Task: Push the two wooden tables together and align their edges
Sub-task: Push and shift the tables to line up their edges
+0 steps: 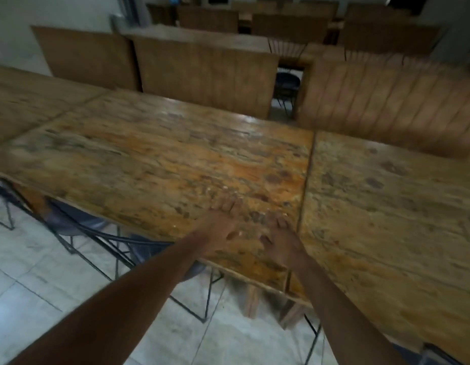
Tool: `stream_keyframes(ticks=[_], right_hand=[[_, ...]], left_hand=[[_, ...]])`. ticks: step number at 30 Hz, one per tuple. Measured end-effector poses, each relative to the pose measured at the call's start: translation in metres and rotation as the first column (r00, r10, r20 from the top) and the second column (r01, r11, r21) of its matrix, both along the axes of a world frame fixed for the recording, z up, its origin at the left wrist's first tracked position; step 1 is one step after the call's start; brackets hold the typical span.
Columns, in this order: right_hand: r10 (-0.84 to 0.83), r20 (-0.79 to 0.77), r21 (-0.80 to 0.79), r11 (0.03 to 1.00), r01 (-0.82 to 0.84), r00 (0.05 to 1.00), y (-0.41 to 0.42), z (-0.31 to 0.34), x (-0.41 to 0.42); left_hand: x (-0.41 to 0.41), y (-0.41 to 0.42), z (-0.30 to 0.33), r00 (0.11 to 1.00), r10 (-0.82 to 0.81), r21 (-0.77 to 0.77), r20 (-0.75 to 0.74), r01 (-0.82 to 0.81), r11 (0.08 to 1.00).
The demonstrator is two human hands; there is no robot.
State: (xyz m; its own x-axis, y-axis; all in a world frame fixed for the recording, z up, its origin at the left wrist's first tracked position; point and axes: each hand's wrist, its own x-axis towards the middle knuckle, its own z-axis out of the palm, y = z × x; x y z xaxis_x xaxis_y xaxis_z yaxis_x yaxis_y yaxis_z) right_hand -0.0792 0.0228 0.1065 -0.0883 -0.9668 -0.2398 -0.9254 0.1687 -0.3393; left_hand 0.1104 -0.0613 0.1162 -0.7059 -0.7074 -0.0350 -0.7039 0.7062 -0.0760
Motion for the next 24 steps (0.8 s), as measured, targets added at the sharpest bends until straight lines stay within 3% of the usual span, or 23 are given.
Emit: stream_keyframes(ticks=[6,11,18,24], right_hand=[[0.160,-0.060,-0.110,0.980,-0.166,0.985,-0.073,0.075,0.136],[0.301,-0.077,-0.221,0.925,-0.310,0.951,-0.131,0.107,0.307],[0.442,-0.083,-0.305,0.842,-0.445,0.893,-0.192,0.124,0.563],[0.544,-0.045,-0.333,0.782,-0.526,0.838,-0.240,0.125,0.715]], left_hand=[[0.163,-0.049,0.064,0.961,0.241,-0.116,-0.137,-0.257,0.959],[0.342,-0.074,0.090,0.940,0.300,-0.195,-0.164,-0.329,0.924],[0.587,-0.096,0.121,0.827,0.466,-0.154,-0.314,-0.529,0.835],[0.734,-0.111,0.113,0.748,0.540,-0.081,-0.385,-0.610,0.788]])
